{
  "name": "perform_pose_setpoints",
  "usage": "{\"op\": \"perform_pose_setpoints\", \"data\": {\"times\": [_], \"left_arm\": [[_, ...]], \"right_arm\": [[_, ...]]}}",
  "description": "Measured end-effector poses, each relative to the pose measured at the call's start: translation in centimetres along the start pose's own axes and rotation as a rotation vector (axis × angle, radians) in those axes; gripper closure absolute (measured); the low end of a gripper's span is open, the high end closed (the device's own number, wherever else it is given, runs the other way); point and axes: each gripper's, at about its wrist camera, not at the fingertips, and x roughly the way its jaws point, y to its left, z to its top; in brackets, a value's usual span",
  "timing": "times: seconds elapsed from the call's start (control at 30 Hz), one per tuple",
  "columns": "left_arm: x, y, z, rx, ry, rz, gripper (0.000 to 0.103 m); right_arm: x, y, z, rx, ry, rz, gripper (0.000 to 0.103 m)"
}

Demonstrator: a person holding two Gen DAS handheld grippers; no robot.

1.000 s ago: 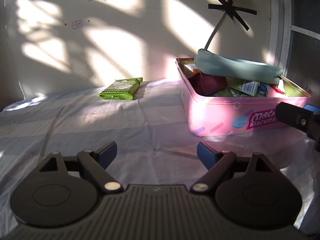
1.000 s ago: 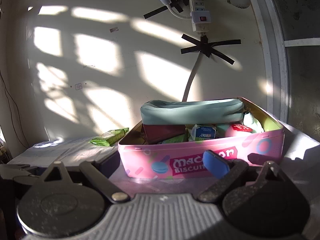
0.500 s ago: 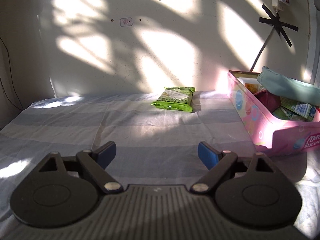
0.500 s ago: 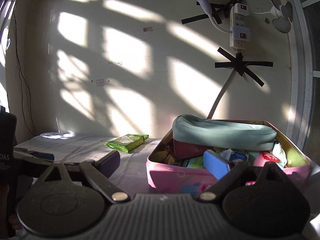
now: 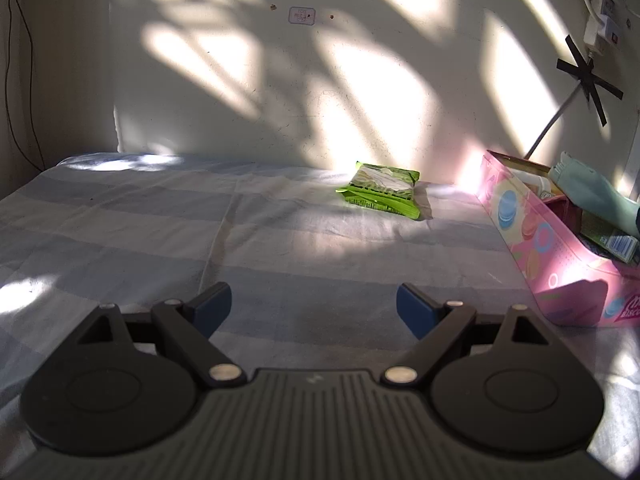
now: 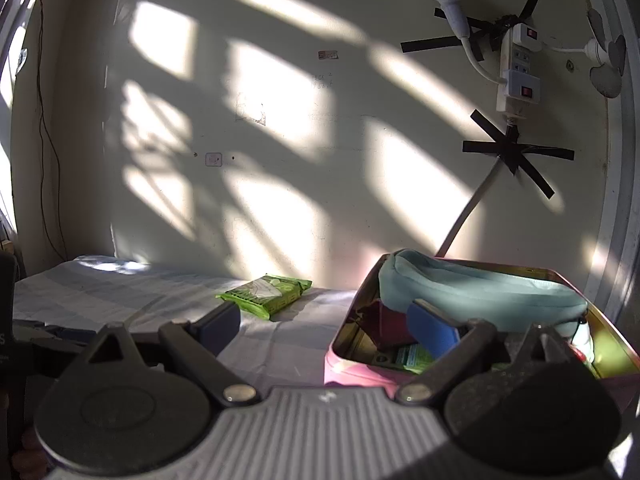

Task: Organize objects
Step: 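Move the right gripper toward the green tissue pack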

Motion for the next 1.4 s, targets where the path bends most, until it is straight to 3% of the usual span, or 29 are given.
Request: {"op": "perform_pose_setpoints", "data": {"times": [0.27,1.4], "left_arm": [[0.1,1.5,0.3,-0.083,0.004,0.013,0.012],[-0.3,1.0,0.0,-0.050,0.004,-0.012,0.012]], "right_arm": [[1.3,2.1,0.2,-0.035,0.005,0.035,0.009],[1.9,2.6,-1.1,-0.041,0.065,0.058,0.009]]}}
